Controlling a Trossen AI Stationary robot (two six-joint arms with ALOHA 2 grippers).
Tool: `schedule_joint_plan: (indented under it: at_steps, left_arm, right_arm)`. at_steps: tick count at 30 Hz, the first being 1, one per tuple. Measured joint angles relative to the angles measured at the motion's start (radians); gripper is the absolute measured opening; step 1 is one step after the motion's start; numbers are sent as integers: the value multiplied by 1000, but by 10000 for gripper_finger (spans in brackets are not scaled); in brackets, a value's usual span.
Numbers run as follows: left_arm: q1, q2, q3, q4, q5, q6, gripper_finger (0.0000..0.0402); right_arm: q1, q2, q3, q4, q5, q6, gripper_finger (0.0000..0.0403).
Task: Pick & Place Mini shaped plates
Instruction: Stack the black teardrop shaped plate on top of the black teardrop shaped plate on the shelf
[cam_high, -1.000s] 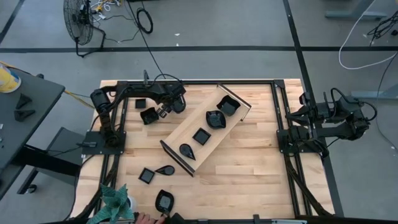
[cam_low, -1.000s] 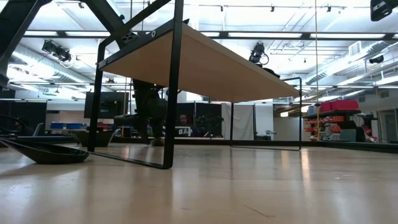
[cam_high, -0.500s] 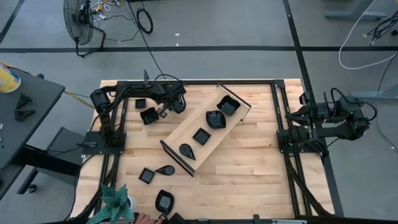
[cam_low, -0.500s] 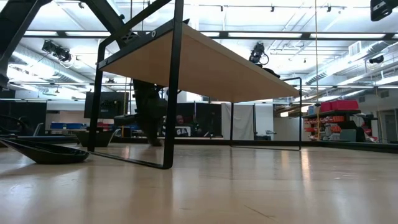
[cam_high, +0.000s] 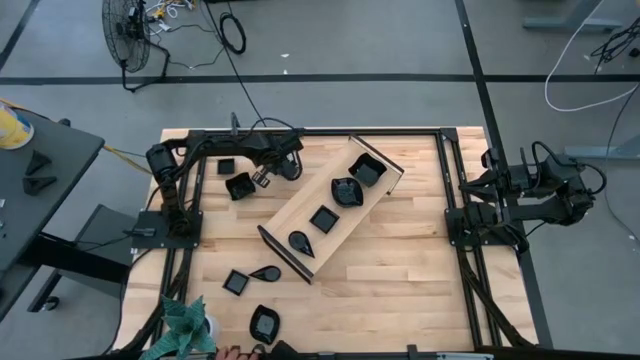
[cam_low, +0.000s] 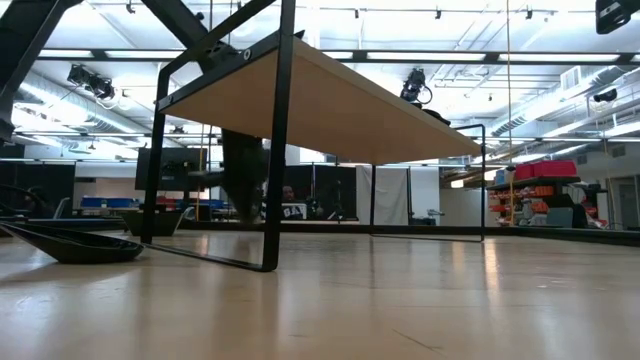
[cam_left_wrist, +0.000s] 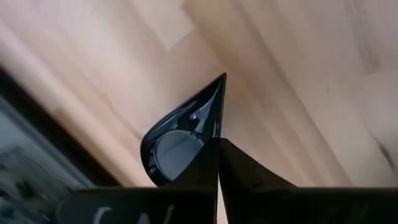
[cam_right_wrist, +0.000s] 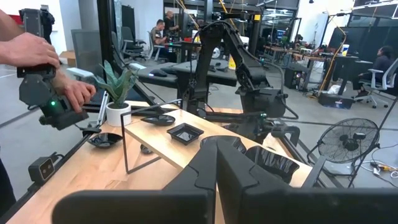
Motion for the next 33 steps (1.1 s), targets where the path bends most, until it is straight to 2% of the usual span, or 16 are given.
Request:
schedule_joint_plan:
  at_steps: [8,17,28,33]
  left_arm:
    - [-12,-54,129,-185,-6,-125,2]
    - [-86,-155,305,-338,-7,-240,1]
    - [-301,-184,539,-623,-6,-383,1]
    - [-417,-184,607,-677,-2,-446,1]
  right_arm:
    - [0,0,0,0,0,0,10]
    - [0,0,0,0,0,0,10]
    - [0,0,0,0,0,0,10]
    - [0,0,0,0,0,0,10]
